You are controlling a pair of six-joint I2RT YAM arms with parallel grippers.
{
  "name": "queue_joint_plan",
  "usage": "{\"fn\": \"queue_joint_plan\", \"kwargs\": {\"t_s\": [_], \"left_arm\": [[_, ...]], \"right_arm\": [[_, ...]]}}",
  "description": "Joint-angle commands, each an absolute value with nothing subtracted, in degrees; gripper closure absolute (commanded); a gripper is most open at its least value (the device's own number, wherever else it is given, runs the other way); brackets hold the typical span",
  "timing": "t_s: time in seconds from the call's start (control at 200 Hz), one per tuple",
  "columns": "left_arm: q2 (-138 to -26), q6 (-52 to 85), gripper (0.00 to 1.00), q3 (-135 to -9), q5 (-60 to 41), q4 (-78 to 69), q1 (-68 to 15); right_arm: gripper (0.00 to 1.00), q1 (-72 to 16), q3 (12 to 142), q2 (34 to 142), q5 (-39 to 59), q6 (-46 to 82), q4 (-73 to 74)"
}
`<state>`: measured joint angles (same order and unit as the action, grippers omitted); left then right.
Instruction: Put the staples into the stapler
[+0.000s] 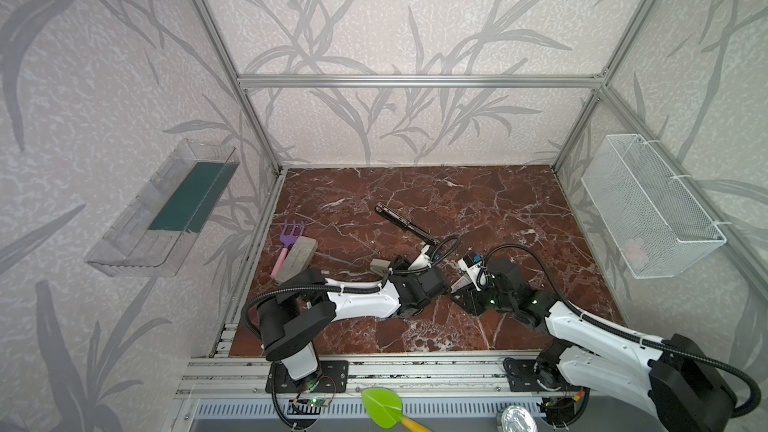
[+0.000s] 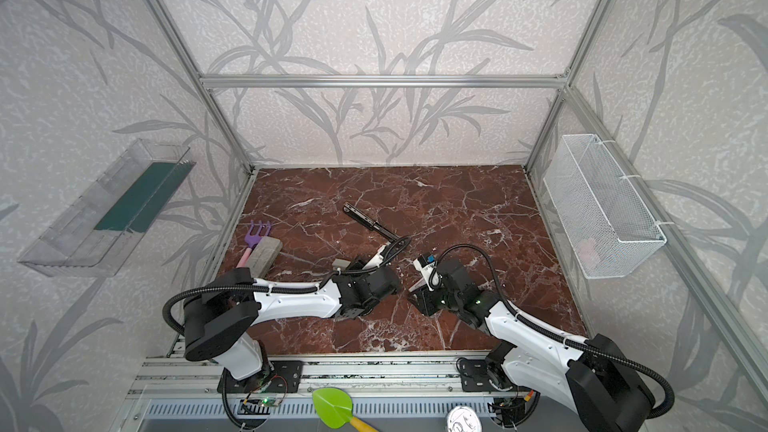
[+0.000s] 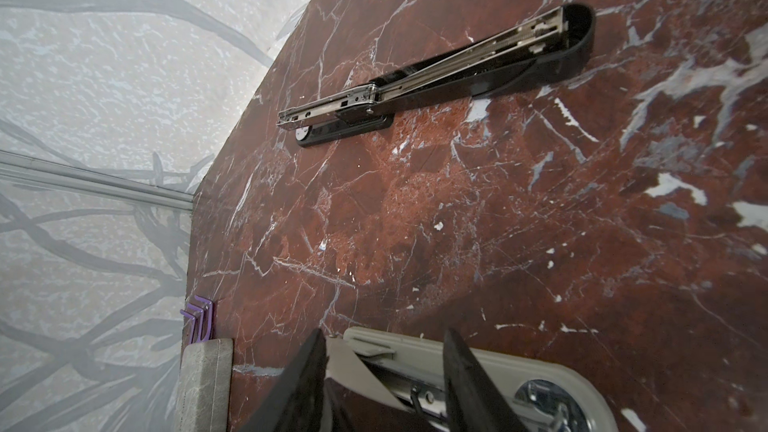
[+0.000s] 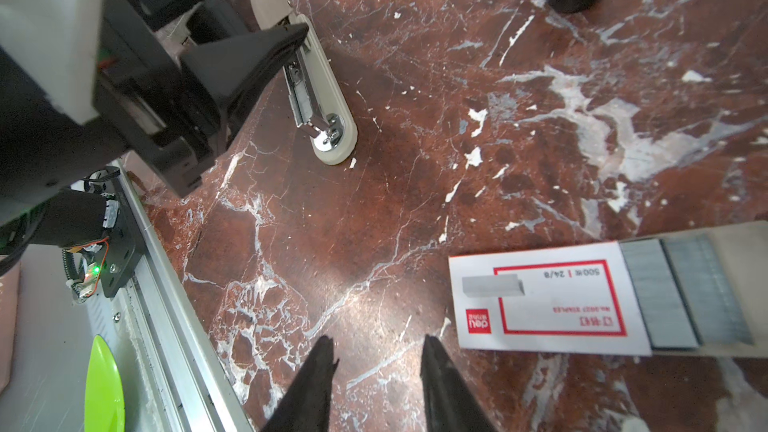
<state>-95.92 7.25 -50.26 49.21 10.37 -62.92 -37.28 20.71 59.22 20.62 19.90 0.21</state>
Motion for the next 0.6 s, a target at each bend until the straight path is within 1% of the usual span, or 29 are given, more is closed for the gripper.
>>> {"fn": "queue_joint_plan", "kwargs": {"t_s": [0.0, 0.045, 0.09, 0.19, 0.23, 0.445, 0.595], "left_arm": [[-95.9, 11.0, 0.48, -52.9, 48.5, 13.8, -63.4], [-95.6, 12.1, 0.47, -53.4, 47.3, 15.1, -63.5], [-95.1, 13.7, 0.43, -54.1, 46.3, 16.9, -63.5], [-94.2, 15.4, 0.41, -54.9, 44.3, 18.8, -63.7], [-93.7, 15.9, 0.38, -54.7, 43.2, 18.8, -63.9], [-89.6, 17.5, 0.36, -53.6, 40.4, 19.8, -64.2], [-85.1, 21.5, 0.37, -53.5, 38.3, 23.8, -63.3]], "right_arm": [[0.63, -37.3, 20.1, 59.5, 20.0, 20.0, 1.6], [0.62, -37.3, 20.1, 59.6, 20.0, 20.0, 1.7], [0.62, -37.3, 20.0, 59.8, 20.0, 20.0, 1.8], [0.63, -37.3, 20.2, 60.2, 20.0, 20.0, 2.0], [0.63, -37.3, 20.2, 60.3, 19.9, 20.1, 2.0], [0.63, -37.2, 20.6, 60.2, 19.9, 20.0, 1.4], [0.63, -37.3, 23.7, 60.7, 20.0, 18.8, -0.6]]}}
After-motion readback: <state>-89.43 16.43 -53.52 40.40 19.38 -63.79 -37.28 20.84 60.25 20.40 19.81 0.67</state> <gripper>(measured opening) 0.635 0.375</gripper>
